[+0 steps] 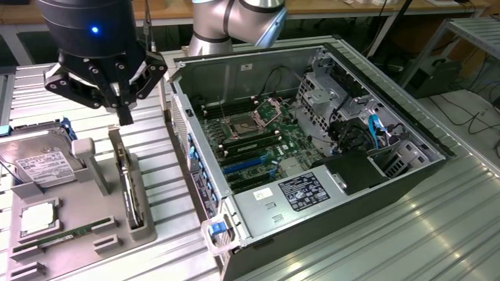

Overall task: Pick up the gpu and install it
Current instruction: 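Reach for the gpu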

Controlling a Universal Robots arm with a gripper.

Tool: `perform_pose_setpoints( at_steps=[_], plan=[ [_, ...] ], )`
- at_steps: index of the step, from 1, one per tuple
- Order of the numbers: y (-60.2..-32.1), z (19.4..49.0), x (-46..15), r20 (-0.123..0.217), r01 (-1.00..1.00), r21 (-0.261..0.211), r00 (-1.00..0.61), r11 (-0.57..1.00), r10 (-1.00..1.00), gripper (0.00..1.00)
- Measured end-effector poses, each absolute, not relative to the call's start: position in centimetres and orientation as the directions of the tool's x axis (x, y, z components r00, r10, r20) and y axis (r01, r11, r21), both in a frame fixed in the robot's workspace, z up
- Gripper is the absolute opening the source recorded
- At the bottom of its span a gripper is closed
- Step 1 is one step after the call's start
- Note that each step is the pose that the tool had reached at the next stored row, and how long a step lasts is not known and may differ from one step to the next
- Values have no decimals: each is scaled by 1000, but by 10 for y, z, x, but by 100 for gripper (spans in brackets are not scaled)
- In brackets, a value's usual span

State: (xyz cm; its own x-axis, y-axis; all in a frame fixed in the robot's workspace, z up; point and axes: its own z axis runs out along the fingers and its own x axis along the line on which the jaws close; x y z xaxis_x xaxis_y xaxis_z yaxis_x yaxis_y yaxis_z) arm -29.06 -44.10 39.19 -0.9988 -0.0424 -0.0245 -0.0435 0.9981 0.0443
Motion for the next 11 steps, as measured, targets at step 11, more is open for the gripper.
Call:
perform_pose_setpoints(
  at_steps=[11],
  plan=[
    [-450, 390, -317, -25, -48, 44, -999, 998, -47, 11]
  ],
)
